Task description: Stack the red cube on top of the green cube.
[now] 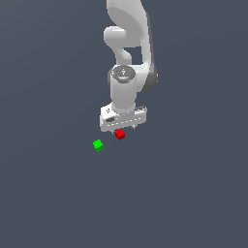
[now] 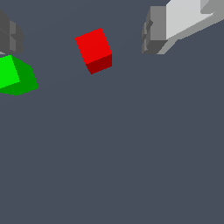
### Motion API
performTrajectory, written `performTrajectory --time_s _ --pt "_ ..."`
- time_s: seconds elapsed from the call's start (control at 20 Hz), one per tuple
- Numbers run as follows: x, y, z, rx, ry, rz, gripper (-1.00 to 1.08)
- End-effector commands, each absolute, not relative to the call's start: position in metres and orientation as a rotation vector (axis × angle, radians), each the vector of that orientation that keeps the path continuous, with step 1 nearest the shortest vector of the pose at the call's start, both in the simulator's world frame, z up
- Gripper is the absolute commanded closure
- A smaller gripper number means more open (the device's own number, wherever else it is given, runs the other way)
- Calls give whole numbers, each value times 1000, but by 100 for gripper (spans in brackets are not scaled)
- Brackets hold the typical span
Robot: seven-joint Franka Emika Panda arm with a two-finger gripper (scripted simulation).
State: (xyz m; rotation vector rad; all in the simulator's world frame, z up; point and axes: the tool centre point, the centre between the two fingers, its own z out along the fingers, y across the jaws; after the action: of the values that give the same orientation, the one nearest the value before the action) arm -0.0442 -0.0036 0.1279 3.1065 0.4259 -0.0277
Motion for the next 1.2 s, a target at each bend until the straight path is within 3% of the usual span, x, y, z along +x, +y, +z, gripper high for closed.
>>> performTrajectory --time_s 0.0,1.15 --pt "-53 -5 118 3092 528 -23 -92" --pt "-88 -22 70 2973 1017 0 -92"
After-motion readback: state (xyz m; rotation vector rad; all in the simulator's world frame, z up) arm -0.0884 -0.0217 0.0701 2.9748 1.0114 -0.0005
